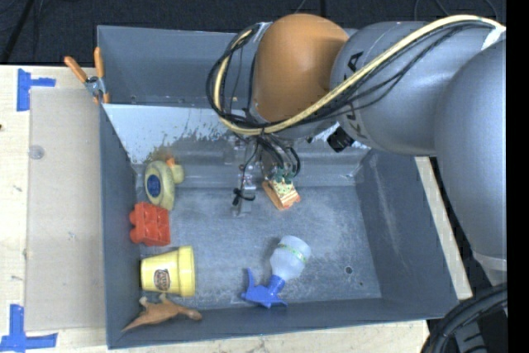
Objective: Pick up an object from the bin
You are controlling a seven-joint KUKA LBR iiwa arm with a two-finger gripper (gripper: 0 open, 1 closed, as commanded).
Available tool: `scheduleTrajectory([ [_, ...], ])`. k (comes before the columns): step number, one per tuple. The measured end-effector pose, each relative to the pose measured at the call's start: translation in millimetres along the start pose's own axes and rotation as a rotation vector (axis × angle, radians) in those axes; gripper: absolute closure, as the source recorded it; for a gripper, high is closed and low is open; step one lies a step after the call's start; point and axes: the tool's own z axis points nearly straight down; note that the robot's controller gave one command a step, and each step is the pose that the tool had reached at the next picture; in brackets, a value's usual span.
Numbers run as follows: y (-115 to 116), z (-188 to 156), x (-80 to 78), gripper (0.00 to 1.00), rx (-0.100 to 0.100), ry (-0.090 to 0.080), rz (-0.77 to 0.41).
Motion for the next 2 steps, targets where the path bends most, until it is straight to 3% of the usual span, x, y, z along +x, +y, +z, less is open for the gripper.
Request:
scheduleTrajectory([
  [1, -1, -5, -1.3, 0.00, -0.001, -0.007, 0.002],
  [2, -2, 23, 53.1, 0.00, 0.000, -0.004, -0.025],
])
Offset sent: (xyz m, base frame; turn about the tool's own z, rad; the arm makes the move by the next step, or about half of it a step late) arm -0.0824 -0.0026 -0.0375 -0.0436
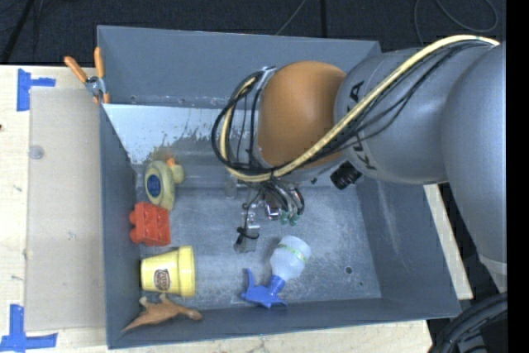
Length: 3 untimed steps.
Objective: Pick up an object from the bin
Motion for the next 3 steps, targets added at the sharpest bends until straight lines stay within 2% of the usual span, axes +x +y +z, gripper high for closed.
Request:
scheduleTrajectory([
  [1, -44, 16, 5.9, 0.00, -0.002, 0.004, -0.016],
  [2, -74, 51, 10.2, 0.00, 0.002, -0.003, -0.100],
  [3, -82, 70, 50.5, 0.00, -0.002, -0.003, -0.149],
])
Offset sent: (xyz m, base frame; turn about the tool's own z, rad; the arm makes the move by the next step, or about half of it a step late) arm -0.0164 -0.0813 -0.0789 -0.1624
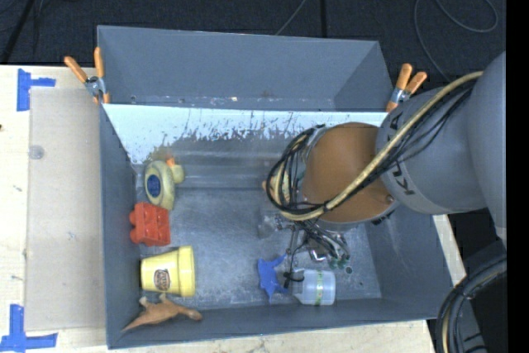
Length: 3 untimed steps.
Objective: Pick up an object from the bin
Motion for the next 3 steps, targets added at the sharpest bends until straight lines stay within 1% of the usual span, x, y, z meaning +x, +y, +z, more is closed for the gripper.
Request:
scheduleTrajectory([
  [1, -55, 9, 19.1, 1.00, 0.002, 0.001, -0.038],
  [2, -55, 9, 19.1, 1.00, 0.002, 0.001, -0.037],
  [3, -54, -151, 19.2, 1.00, 0.003, -0.005, -0.065],
])
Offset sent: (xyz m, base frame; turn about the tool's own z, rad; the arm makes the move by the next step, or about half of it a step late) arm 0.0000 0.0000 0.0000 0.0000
